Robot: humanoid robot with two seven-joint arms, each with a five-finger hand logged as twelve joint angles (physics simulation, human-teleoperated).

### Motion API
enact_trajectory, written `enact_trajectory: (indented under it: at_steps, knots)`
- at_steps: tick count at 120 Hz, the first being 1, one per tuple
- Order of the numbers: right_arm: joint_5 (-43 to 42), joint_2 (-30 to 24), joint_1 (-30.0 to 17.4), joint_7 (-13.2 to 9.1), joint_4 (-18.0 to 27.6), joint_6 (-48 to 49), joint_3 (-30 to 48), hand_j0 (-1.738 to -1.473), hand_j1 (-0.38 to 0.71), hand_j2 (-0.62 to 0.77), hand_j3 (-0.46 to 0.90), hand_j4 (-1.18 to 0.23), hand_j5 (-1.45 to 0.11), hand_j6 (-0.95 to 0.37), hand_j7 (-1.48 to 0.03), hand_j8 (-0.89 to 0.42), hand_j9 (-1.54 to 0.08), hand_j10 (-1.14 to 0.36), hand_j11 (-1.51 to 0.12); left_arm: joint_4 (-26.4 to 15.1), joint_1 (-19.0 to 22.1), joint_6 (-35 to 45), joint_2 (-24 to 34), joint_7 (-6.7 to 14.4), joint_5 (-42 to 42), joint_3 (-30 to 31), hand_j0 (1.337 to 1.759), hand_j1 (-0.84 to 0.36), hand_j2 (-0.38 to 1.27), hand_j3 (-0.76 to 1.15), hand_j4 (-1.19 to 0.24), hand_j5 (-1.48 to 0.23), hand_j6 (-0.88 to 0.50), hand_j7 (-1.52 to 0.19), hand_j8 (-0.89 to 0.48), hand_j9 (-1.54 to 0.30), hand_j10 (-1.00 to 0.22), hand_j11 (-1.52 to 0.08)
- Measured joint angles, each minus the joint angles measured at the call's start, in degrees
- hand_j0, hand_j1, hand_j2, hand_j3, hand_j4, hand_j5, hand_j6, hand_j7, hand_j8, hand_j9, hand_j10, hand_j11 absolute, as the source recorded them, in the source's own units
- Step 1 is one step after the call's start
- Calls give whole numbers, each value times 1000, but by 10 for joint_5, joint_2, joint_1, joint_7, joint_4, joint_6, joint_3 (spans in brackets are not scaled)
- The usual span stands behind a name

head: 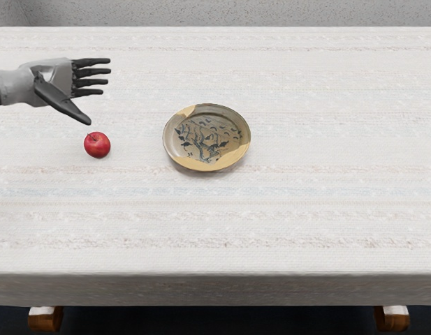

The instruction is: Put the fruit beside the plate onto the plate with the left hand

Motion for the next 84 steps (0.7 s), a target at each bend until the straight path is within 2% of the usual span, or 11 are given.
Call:
enact_trajectory:
  at_steps: [25,47,57,69,84]
  knots:
    - [1,0,2,0,0,-1,1,-1658,-349,0,0,0,0,-1,0,-1,0,0,0,4,2,0,0,2,12,3,1658,340,3,0,-9,-11,-9,-11,-9,-11,-9,-11]
    - [1,0,2,0,0,-1,1,-1658,-349,0,0,0,0,-1,0,0,0,0,0,21,7,0,-27,6,117,13,1658,340,3,0,-9,-11,-9,-11,-9,-11,-9,-11]
    - [1,0,2,0,0,-1,1,-1658,-349,0,0,0,0,-1,0,0,0,0,0,21,-19,21,-32,11,142,66,1658,340,3,0,-10,-11,-10,-11,-10,-11,-9,-11]
    - [1,0,2,0,0,-1,1,-1658,-349,0,0,0,0,-1,0,0,0,0,0,20,-55,74,-32,13,94,141,1658,340,3,0,-10,-11,-11,-11,-10,-11,-10,-11]
    - [1,0,2,0,0,-1,1,-1658,-349,0,0,0,0,-1,0,0,0,0,0,19,-69,194,-77,13,67,204,1658,334,4,0,-15,-17,-15,-17,-15,-17,-14,-17]
